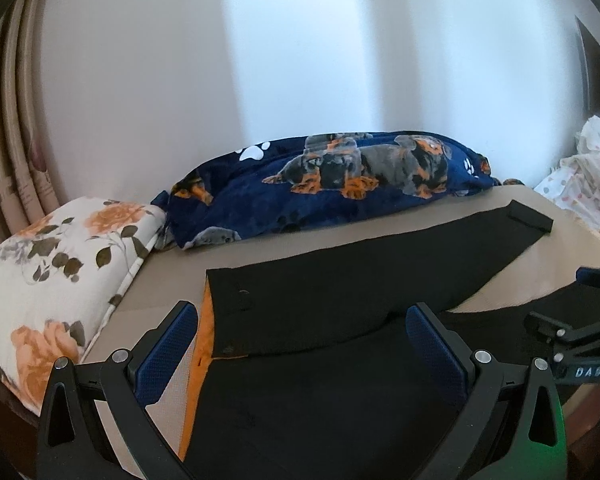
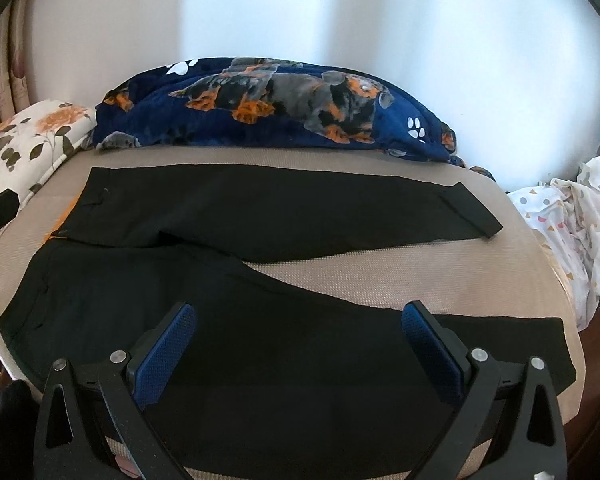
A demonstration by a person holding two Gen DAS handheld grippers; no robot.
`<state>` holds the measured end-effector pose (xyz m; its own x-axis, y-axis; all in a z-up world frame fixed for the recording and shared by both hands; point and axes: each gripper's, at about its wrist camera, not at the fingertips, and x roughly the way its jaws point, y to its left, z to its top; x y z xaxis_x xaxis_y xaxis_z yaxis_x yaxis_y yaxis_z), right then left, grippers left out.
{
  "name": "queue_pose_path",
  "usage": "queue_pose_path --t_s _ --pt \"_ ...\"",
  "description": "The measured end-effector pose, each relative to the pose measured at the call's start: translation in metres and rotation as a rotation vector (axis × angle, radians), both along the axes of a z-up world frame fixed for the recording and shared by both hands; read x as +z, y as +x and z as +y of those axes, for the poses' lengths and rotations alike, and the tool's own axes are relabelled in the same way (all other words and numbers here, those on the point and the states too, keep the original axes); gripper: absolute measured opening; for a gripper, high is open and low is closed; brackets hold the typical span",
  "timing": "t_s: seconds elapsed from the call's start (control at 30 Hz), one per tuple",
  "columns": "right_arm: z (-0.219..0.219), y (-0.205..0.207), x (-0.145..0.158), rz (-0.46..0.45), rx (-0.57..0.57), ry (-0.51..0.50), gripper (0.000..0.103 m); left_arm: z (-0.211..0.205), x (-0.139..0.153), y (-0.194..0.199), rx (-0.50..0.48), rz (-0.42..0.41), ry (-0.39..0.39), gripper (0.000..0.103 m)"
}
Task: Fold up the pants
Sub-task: 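Move both grippers over the black trousers toward the waistband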
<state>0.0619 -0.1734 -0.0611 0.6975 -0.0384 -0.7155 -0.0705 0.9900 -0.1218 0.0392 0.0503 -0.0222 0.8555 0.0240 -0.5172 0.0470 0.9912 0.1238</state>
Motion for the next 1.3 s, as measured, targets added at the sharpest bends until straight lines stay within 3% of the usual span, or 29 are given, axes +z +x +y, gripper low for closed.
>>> queue_pose_path --t_s 0.1,0.2,0.3,0.77,0.87,1.1,1.3 --pt "0.002 0.007 -0.001 0.005 0.001 -0.003 0.103 0.006 -0.005 0.005 0.001 0.027 0.0 0.103" --pt "0.004 0.012 -0.002 0.013 0.007 -0.001 0.103 0.011 -0.015 0.024 -0.009 0.133 0.011 0.103" --pt "0.008 0.018 -0.003 0.017 0.013 -0.008 0.103 0.022 -0.023 0.036 0.015 0.172 -0.005 0.103" --pt "0.025 0.041 -0.007 0.035 0.044 -0.024 0.103 0.066 -0.031 0.068 0.042 0.151 0.017 0.103" --pt "0.029 0.045 -0.008 0.035 0.052 -0.03 0.103 0.076 -0.035 0.076 0.036 0.168 -0.016 0.103" --pt "0.044 0.054 -0.011 0.047 0.075 -0.044 0.103 0.089 -0.051 0.093 0.021 0.243 0.028 0.103" --pt "0.055 0.062 -0.017 0.063 0.093 -0.056 0.102 0.112 -0.06 0.105 0.034 0.27 -0.023 0.103"
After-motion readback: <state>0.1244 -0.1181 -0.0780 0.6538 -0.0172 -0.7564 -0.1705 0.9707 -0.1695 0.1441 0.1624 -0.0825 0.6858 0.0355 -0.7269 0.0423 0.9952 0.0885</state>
